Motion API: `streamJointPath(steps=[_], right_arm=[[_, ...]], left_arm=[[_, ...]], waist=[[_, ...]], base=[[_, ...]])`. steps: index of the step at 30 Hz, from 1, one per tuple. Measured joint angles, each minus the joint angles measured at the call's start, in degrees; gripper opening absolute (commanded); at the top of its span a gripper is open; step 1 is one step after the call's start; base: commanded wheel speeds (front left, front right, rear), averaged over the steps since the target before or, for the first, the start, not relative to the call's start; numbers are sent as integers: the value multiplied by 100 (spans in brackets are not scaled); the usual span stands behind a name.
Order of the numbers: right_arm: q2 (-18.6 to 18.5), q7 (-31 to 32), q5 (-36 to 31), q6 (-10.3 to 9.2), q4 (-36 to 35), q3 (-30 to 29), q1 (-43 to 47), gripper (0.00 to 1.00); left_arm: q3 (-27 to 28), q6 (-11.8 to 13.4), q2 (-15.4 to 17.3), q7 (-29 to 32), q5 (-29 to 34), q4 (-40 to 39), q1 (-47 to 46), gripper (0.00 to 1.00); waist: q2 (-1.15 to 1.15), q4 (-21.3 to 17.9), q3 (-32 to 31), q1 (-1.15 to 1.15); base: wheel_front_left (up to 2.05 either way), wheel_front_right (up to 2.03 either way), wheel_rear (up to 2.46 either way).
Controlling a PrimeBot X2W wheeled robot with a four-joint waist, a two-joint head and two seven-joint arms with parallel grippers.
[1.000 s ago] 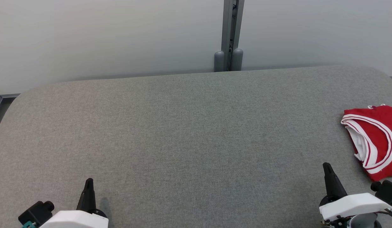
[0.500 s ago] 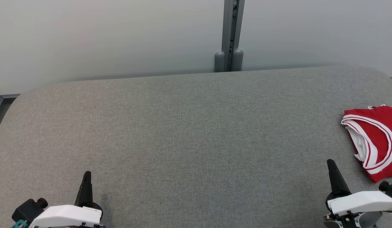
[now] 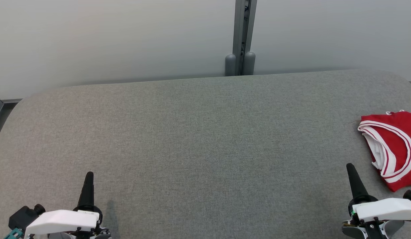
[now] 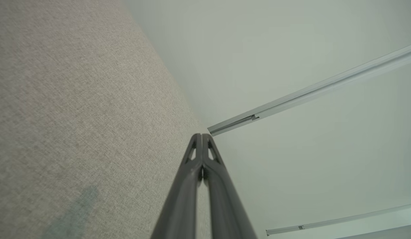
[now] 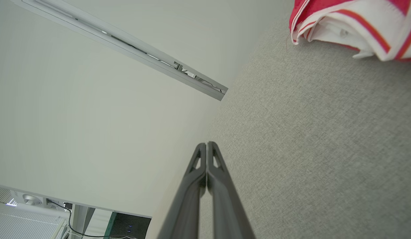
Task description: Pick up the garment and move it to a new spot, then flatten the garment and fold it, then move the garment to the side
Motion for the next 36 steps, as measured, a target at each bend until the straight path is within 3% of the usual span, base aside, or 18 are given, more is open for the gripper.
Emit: streamJointPath(steps=[36], right_arm=[[-20, 450, 1894, 0, -330, -221, -28, 0]], left_arm=[[167, -236, 19, 456, -1792, -229, -216, 0]], waist=[[0, 18, -31, 0]], base=[[0, 0, 0]])
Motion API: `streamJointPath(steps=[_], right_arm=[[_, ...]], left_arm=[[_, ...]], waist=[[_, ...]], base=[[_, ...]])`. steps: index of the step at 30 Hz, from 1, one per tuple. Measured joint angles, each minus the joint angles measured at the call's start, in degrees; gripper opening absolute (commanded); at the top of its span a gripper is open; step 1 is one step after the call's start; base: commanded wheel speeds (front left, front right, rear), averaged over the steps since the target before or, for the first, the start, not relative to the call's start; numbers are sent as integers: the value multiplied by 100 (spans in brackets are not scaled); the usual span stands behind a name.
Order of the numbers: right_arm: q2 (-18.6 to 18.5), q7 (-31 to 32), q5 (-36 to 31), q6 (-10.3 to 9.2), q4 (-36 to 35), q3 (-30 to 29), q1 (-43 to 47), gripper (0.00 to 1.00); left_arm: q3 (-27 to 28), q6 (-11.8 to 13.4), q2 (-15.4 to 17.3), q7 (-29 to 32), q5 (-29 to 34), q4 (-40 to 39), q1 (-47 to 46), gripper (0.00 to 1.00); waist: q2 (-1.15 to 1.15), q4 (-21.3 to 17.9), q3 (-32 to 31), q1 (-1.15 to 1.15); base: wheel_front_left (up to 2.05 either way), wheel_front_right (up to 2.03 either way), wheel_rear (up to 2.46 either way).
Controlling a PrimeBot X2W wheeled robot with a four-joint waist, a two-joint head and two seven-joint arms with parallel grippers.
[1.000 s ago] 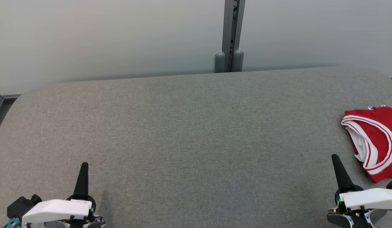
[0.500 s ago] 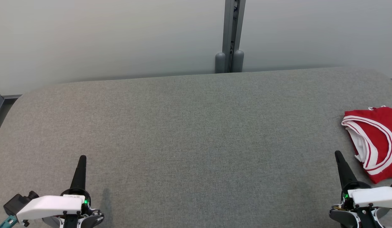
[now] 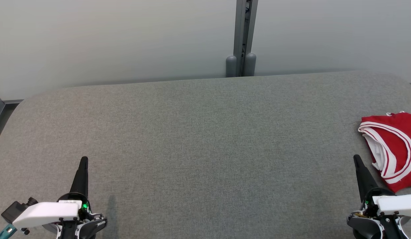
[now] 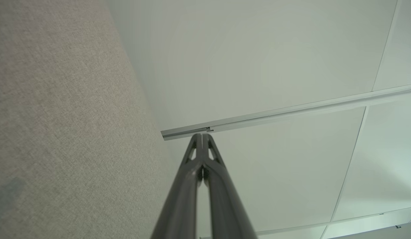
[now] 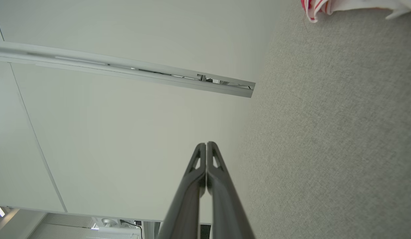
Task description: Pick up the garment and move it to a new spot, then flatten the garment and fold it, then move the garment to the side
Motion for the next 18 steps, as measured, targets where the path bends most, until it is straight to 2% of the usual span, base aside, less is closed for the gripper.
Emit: streamJointPath(steps=[18], right_arm=[[-7, 193, 770, 0, -137, -99, -27, 0]], left_arm=[[68, -82, 9, 183, -725, -96, -69, 0]], waist=[[0, 9, -15, 0]], base=[[0, 0, 0]])
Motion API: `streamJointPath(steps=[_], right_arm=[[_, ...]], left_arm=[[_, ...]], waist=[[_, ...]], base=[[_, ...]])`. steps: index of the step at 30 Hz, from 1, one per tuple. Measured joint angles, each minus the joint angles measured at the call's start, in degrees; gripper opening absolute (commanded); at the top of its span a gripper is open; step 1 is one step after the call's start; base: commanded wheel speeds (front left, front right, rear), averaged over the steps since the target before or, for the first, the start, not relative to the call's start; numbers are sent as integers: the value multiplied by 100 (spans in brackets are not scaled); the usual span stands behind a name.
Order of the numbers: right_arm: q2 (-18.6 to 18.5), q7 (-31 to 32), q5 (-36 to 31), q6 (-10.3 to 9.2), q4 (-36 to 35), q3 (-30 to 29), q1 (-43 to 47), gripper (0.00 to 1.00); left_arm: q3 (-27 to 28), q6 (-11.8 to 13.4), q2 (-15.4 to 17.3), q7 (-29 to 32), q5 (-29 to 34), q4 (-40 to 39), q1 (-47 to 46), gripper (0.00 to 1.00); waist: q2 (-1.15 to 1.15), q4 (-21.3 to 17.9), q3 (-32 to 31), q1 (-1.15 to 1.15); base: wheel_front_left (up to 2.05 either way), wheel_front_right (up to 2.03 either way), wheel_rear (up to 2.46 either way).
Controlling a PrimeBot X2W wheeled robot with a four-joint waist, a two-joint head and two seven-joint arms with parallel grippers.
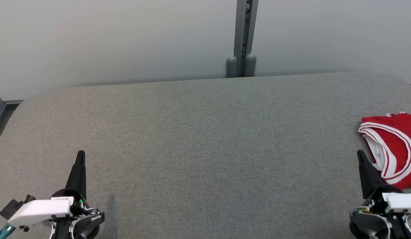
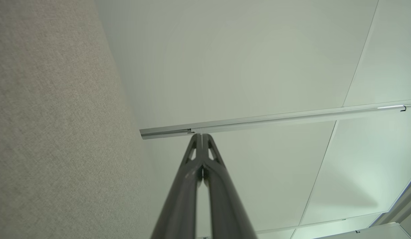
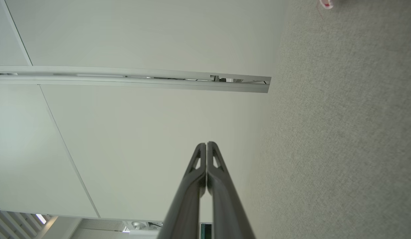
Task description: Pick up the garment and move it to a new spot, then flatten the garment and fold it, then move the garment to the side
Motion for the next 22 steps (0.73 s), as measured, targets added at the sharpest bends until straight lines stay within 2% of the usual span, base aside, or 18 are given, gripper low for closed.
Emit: streamJointPath(steps=[22], right_arm=[[-1, 23, 109, 0, -16, -10, -2, 0]], left_arm=[[9, -19, 1, 15, -91, -18, -25, 0]], waist=[[0, 1, -2, 0]], base=[[0, 0, 0]])
